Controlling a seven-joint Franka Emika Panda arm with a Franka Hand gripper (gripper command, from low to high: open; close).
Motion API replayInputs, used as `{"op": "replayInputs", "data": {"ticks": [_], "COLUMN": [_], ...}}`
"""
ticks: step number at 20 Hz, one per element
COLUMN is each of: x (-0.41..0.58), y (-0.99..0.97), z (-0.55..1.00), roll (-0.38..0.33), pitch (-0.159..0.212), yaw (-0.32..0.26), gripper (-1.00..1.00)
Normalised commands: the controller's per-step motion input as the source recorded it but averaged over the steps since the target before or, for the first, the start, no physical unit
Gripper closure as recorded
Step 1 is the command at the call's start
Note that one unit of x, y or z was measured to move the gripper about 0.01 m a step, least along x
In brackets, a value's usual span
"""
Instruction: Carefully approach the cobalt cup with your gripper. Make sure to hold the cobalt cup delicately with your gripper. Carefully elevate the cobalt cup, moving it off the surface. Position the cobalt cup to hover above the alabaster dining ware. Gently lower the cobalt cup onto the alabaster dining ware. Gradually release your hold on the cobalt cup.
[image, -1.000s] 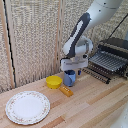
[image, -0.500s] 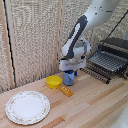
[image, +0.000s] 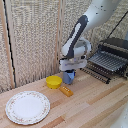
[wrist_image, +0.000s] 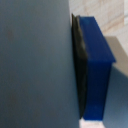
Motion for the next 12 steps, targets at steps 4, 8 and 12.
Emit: {"op": "replayInputs", "data": {"ticks": [4, 8, 12], "x": [-0.151, -0.121, -0.006], "y": [-0.11, -0.09, 0.13], "z": [0.98, 0.99, 0.85], "roll": [0.050, 0.038, 0.041], "pitch": [0.045, 0.058, 0.106], "yaw": [0.044, 0.059, 0.121], "gripper": [1.00, 1.00, 1.00]}}
